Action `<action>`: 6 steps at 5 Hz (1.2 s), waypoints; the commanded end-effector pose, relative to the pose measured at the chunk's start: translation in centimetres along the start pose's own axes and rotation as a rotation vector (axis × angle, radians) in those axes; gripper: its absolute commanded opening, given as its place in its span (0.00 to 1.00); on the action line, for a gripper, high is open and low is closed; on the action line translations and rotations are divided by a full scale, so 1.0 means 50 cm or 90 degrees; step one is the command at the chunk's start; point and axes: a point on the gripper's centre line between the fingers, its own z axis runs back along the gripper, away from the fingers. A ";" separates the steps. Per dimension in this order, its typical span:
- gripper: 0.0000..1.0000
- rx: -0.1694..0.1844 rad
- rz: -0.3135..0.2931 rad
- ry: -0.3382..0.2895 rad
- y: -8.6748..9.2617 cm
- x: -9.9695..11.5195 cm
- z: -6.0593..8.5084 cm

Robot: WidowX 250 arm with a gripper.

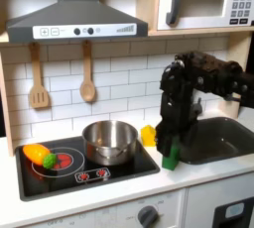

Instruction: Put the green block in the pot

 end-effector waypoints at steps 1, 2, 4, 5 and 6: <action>1.00 0.011 0.044 -0.041 0.006 0.073 0.008; 1.00 0.020 0.060 -0.050 0.008 0.107 0.003; 1.00 0.022 0.090 -0.037 0.011 0.163 -0.027; 1.00 0.019 0.098 -0.026 0.013 0.200 -0.052; 1.00 0.017 0.108 -0.018 0.015 0.227 -0.071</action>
